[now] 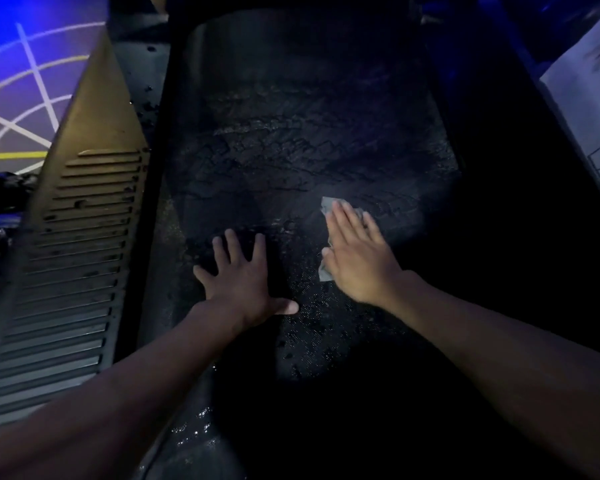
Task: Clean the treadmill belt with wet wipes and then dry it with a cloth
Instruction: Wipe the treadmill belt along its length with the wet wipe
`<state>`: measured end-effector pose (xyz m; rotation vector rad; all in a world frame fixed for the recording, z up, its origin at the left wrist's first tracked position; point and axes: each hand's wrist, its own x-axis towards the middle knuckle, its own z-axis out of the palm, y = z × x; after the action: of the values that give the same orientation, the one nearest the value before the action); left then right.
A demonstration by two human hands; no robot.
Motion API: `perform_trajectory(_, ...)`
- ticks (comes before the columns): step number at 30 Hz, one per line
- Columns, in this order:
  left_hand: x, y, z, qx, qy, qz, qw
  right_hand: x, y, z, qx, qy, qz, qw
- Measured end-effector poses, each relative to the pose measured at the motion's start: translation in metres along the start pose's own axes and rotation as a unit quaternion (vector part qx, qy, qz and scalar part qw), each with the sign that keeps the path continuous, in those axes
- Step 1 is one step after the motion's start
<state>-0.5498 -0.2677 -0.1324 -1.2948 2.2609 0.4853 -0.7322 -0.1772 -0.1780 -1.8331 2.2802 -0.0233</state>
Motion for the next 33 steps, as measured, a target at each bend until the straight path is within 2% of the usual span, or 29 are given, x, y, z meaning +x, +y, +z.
perform_trajectory(4,0.002,-0.011,-0.007,0.004,-0.002,0.011,1.0,-0.004,-0.009,-0.001,-0.035,-0.056,-0.154,0.986)
perform_trajectory(5,0.002,-0.015,-0.009,0.01,0.004,0.016,1.0,0.0,-0.004,-0.002,-0.037,-0.06,-0.143,0.987)
perform_trajectory(7,0.002,-0.023,-0.009,0.019,0.023,0.019,0.999,0.007,-0.005,-0.004,-0.03,-0.038,-0.046,0.998)
perform_trajectory(8,0.002,-0.026,-0.007,0.021,0.034,0.018,0.999,0.008,-0.011,-0.002,-0.025,-0.036,-0.028,0.999)
perform_trajectory(12,-0.004,-0.033,-0.002,0.009,0.065,-0.001,0.998,0.002,-0.028,-0.002,-0.034,-0.077,-0.175,0.981)
perform_trajectory(13,-0.005,-0.034,-0.002,0.006,0.066,-0.002,0.998,0.006,-0.024,-0.005,-0.041,-0.079,-0.163,0.983)
perform_trajectory(16,-0.004,-0.042,-0.004,-0.005,0.056,0.017,0.998,0.015,-0.027,-0.006,-0.03,-0.046,-0.034,0.998)
perform_trajectory(17,-0.003,-0.047,-0.005,-0.002,0.042,0.025,0.999,0.014,-0.035,-0.004,-0.028,-0.05,-0.051,0.997)
perform_trajectory(20,-0.004,-0.059,-0.004,0.024,0.0,0.056,0.998,0.01,-0.039,-0.002,-0.043,-0.057,-0.172,0.983)
perform_trajectory(21,-0.006,-0.06,-0.004,0.028,0.0,0.063,0.998,0.014,-0.035,-0.004,-0.044,-0.058,-0.157,0.985)
perform_trajectory(23,-0.008,-0.063,0.0,0.016,0.017,0.062,0.998,0.021,-0.035,-0.007,-0.031,-0.055,-0.051,0.997)
perform_trajectory(24,-0.009,-0.064,0.002,0.004,0.026,0.049,0.998,0.022,-0.041,-0.005,-0.03,-0.057,-0.028,0.998)
perform_trajectory(28,-0.015,-0.064,0.006,-0.029,0.058,-0.016,0.998,0.016,-0.057,-0.002,-0.034,-0.058,-0.173,0.983)
perform_trajectory(29,-0.014,-0.065,0.005,-0.035,0.064,-0.017,0.997,0.021,-0.053,-0.005,-0.042,-0.06,-0.161,0.984)
perform_trajectory(31,-0.011,-0.068,0.005,-0.055,0.071,-0.007,0.996,0.03,-0.056,-0.008,-0.036,-0.064,-0.068,0.995)
perform_trajectory(32,-0.011,-0.07,0.007,-0.072,0.078,-0.002,0.994,0.032,-0.063,-0.005,-0.036,-0.06,-0.048,0.996)
perform_trajectory(33,-0.013,-0.073,0.008,-0.093,0.085,0.001,0.992,0.031,-0.074,0.002,-0.026,-0.047,-0.08,0.995)
